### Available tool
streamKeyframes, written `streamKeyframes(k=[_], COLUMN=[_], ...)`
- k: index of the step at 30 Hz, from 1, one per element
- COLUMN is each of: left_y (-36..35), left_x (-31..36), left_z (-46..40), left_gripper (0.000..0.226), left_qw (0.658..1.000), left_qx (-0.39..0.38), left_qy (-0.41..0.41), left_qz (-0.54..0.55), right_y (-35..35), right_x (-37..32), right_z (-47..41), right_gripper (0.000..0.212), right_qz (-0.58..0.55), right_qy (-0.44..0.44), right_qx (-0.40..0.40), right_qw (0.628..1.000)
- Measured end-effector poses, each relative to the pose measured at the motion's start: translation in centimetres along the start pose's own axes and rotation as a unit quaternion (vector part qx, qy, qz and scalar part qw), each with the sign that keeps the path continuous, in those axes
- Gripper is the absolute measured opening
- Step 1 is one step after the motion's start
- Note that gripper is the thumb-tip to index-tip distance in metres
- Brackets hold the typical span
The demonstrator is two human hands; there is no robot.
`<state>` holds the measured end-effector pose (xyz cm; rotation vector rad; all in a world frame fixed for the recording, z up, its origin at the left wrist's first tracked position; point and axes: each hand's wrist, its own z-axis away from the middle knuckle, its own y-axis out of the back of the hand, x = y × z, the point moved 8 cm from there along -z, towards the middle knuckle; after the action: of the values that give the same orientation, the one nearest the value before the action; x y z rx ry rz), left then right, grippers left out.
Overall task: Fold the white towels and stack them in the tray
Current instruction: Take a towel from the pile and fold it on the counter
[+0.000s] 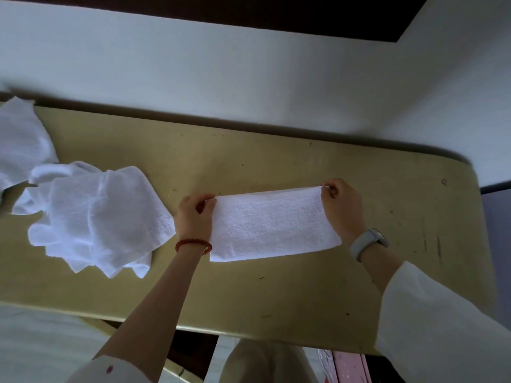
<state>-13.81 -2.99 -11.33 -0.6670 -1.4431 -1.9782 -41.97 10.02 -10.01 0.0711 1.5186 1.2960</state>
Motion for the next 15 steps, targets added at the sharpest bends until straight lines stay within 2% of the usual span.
streamKeyframes(k=[15], left_y=[-0.34], left_x=[-0.19], left_z=[-0.76], left_gripper=[0.018], left_qw=[0.999], left_qx=[0.002], left_qy=[0.039], left_qz=[-0.037], right_y=[-0.44], right_x=[0.27], right_z=[-0.47], right_gripper=[0.016], right_qz=[0.03], right_qy=[0.01], right_qx=[0.018], right_qw=[0.999])
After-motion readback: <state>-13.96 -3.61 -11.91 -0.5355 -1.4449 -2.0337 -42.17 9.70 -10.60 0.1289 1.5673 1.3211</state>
